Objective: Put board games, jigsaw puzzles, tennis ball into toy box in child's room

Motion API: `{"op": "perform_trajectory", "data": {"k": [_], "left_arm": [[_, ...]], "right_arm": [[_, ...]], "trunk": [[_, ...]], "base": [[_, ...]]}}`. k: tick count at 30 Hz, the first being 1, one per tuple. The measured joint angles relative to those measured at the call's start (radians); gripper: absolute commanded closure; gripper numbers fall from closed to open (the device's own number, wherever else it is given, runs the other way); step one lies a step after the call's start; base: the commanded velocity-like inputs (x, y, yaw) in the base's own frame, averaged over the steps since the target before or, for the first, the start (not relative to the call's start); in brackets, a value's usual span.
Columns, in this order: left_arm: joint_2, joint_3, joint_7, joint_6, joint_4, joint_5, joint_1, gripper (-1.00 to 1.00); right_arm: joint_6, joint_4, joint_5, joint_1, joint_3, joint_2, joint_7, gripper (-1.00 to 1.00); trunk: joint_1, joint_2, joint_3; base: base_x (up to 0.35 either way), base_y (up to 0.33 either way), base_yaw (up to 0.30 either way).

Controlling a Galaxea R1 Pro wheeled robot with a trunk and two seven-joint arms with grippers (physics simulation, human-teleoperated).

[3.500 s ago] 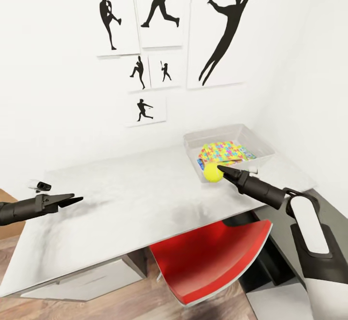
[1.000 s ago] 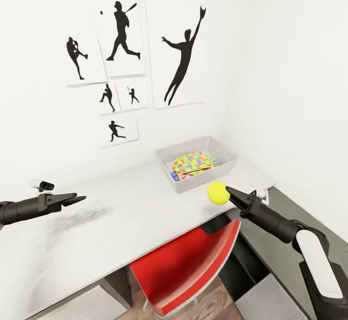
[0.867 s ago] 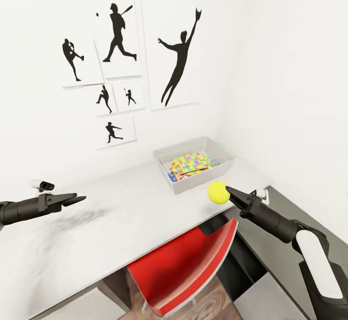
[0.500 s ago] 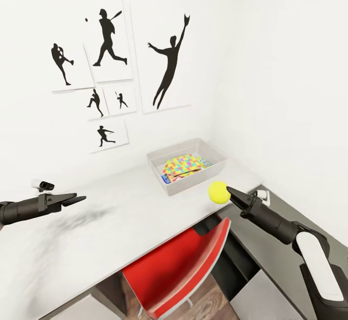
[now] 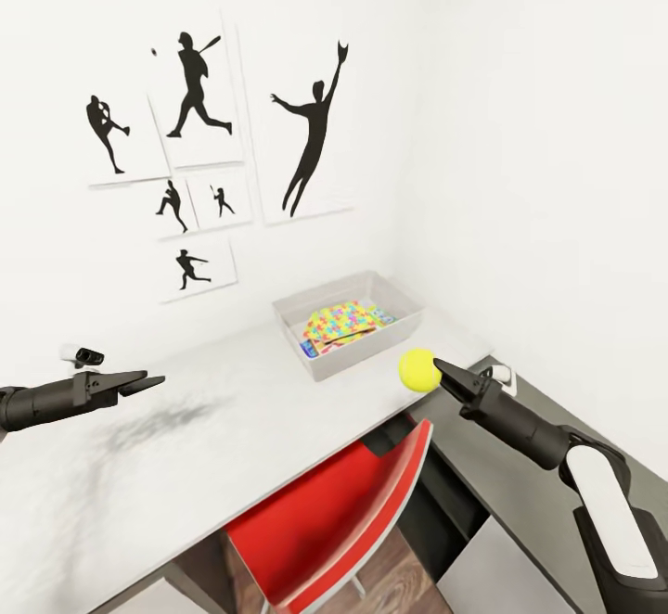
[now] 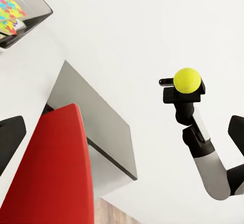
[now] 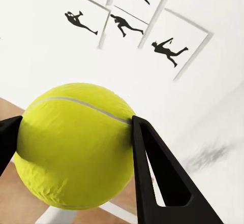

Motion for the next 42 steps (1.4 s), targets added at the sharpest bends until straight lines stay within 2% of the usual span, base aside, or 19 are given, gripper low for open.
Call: {"op": "perform_trajectory", "data": {"k": [19,42], "left_arm": [[0.000,0.000,0.000,0.000,0.001,0.000,0.000,-1.00],[-0.001,-0.001,0.000,0.000,0.001,0.001,0.001,-1.00]], "right_arm": [[-0.002,0.000,0.005,0.000,-0.001,0.000,-0.001,1.00],[-0.003,0.000,0.006,0.000,-0.010,-0.008,-0.009,1.00]], "trunk": [[0.000,0.000,0.030],[0.000,0.000,0.033]], "base": [[0.030,0.000,-0.001],[0.003,0.000,0.000]]}}
